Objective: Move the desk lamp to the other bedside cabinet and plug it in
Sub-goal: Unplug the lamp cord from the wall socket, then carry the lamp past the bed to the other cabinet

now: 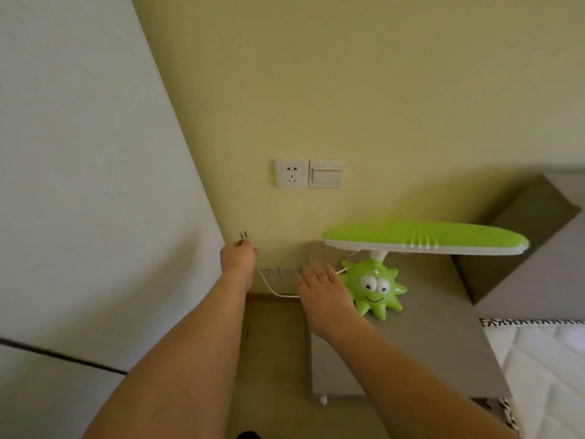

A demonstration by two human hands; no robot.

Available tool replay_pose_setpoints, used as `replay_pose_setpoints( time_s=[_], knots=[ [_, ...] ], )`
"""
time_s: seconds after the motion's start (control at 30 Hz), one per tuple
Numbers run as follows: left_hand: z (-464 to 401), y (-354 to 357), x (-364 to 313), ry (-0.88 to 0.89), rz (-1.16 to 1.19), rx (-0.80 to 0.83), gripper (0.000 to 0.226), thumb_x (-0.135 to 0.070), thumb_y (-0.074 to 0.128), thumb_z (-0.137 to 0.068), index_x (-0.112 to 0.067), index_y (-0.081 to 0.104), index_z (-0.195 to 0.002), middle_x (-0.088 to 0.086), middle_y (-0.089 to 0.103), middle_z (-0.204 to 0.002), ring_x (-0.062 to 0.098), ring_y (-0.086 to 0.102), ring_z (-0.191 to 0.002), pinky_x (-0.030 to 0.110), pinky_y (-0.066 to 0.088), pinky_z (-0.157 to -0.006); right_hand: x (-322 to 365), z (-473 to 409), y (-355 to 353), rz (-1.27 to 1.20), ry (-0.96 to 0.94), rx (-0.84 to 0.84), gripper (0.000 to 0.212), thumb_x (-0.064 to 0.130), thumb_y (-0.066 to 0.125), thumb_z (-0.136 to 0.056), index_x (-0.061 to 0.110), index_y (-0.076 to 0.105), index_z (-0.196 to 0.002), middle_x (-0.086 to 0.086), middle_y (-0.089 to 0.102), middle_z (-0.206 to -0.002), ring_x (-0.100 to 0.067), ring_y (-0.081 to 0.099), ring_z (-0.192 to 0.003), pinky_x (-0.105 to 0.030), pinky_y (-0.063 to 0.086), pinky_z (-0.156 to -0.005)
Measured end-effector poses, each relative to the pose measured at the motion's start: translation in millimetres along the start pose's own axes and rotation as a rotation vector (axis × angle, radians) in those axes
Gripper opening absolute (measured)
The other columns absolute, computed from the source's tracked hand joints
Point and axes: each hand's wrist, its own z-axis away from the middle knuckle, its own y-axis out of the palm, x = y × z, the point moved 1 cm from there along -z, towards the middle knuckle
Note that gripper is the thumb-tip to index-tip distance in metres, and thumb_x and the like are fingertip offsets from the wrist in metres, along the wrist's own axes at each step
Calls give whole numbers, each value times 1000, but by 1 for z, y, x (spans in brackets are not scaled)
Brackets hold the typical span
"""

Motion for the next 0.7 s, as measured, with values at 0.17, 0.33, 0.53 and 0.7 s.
replay_pose_setpoints(
  time_s=[0.17, 0.33, 0.53, 0.7],
  knots=[
    [80, -11, -77, 104, -143, 88, 27, -27, 50, -93, -20, 59, -68, 2, 63, -76, 19, 56, -68, 31, 45, -64, -3, 57, -84, -56, 61, 18, 53, 15, 44, -87, 4, 36, -139, -19, 39, -146, -34, 29, -139, -45, 16, -119],
    [124, 1, -141, 247, -171, 189, 22, -27, 48, -93, -10, 59, -84, 3, 56, -73, 24, 49, -67, 31, 39, -61, -28, 80, -155, -112, 80, -114, 36, 10, 47, -81, 10, 56, -116, -12, 61, -120, -31, 55, -117, -41, 35, -106],
    [147, 43, -168, 461, -328, 272, 33, -29, 44, -95, -13, 52, -124, 10, 62, -113, 32, 59, -96, 37, 45, -80, -83, 88, -188, -185, 230, -236, 32, 9, 42, -83, 10, 57, -111, -12, 62, -113, -34, 57, -107, -39, 42, -93],
    [161, 81, -160, 524, -370, 306, 38, -31, 41, -98, -18, 40, -134, 15, 62, -119, 37, 60, -103, 38, 44, -80, -144, 83, -184, -293, 399, -128, 31, 15, 40, -88, 10, 54, -115, -11, 57, -118, -34, 58, -108, -37, 47, -82]
  ],
)
